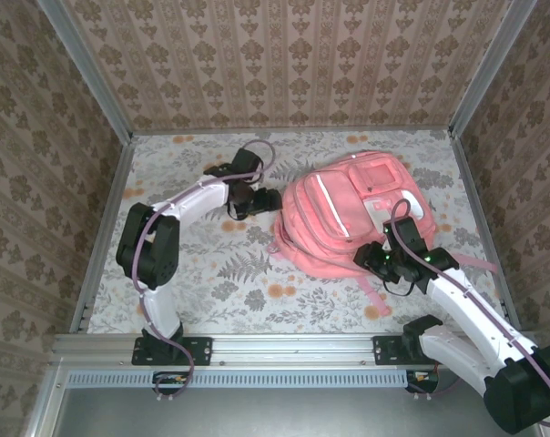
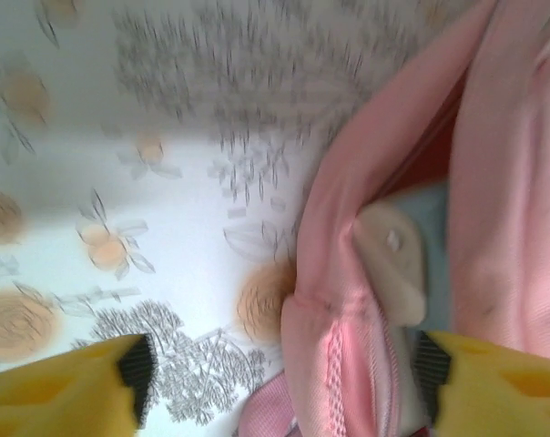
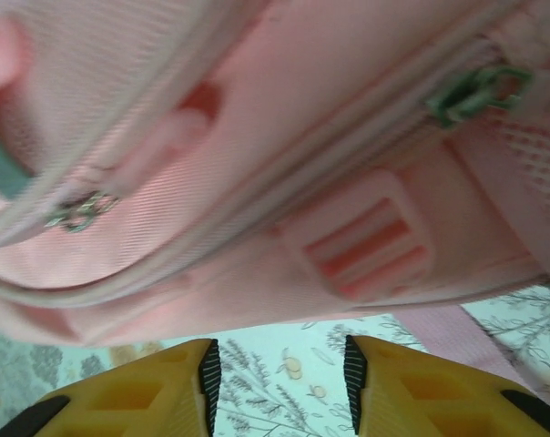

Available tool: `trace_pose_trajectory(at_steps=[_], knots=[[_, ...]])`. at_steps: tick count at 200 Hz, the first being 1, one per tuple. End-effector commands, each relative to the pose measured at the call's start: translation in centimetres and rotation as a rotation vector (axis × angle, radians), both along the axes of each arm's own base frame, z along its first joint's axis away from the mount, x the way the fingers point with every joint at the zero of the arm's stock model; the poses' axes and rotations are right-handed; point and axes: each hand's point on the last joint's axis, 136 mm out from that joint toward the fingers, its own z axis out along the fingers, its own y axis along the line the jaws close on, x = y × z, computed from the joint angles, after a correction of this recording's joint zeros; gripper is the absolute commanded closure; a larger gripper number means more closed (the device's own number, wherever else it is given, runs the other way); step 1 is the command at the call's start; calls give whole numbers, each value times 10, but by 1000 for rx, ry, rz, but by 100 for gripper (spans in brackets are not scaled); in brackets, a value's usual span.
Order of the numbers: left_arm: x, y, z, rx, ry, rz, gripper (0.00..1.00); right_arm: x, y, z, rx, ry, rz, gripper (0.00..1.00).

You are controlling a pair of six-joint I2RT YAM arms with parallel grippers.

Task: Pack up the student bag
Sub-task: Rotate the student bag at the center of the table.

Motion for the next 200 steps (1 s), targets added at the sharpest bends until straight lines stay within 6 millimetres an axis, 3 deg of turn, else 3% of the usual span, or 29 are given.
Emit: trace_pose_trajectory(at_steps=[1,43,70,98,109,129,144,172,183,200], knots=[[22,-5,33,-62,-85,-23,12,-5,-12,-9,-40,17,-69,55],[53,-60,52,-169,-133,-221,10,-6,-17,-17,-62,30,-85,50],[63,-84,31,-184,-92,-305,10,-4,-18,-21,-71,40,-102,50],[52,-104,13,-200,-48,-389,13,0,-20,-25,-93,48,-111,49],[44,-109,7,-187,-42,-415,20,1,-21,-25,-100,43,-113,48],[35,-108,-1,-177,-26,-421,51,7,-22,-28,-117,31,-104,47],[33,-100,-5,-170,-25,-397,55,12,-21,-28,-128,35,-93,47],[31,-80,-3,-169,-40,-350,80,25,-12,-25,-110,10,-49,48],[30,-72,-2,-167,-40,-332,94,32,-7,-23,-99,-7,-25,49],[27,-64,-1,-174,-42,-317,100,41,-4,-20,-118,-10,4,49]])
